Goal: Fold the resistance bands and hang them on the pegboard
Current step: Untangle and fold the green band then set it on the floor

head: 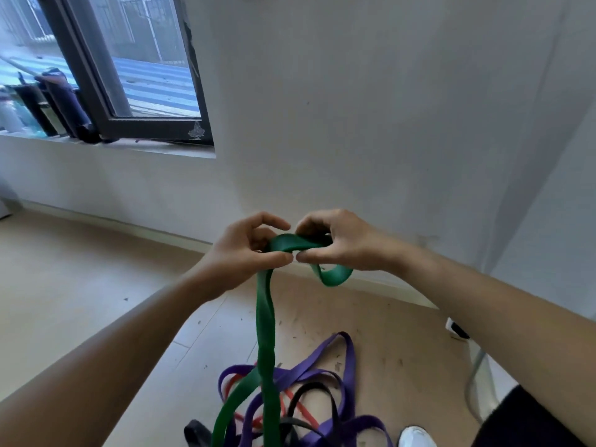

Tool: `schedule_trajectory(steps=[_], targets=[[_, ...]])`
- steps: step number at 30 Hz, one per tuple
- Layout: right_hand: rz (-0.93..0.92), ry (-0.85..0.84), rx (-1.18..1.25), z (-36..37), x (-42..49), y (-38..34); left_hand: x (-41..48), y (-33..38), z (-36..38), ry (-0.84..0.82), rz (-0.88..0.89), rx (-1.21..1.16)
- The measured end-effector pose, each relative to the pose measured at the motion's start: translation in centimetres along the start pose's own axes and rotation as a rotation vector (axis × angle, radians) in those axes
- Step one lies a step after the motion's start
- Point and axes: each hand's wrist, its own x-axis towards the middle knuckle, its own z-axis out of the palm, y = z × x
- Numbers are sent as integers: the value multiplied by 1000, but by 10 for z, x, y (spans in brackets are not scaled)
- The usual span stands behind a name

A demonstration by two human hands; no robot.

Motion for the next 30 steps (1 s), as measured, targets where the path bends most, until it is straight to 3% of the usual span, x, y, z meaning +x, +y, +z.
schedule_trajectory(steps=[3,7,16,21,24,27,30], targets=[[27,-48,151,-6,1,7,6,-10,3,-37,5,4],[26,-2,162,-14,3,11,6,-26,13,-91,-20,75],[-34,476,448,-43,2,12,7,-43,20,-62,-103,100],[-47,611,530,-54,0,10,13,-25,18,-19,-93,34],[27,548,565,-64,-7,25,19,-5,1,119,-59,-63],[136,326,478,-62,-17,45,22,15,-16,243,-2,-208],[224,103,421,-40,-16,51,22,34,-20,239,86,-343]])
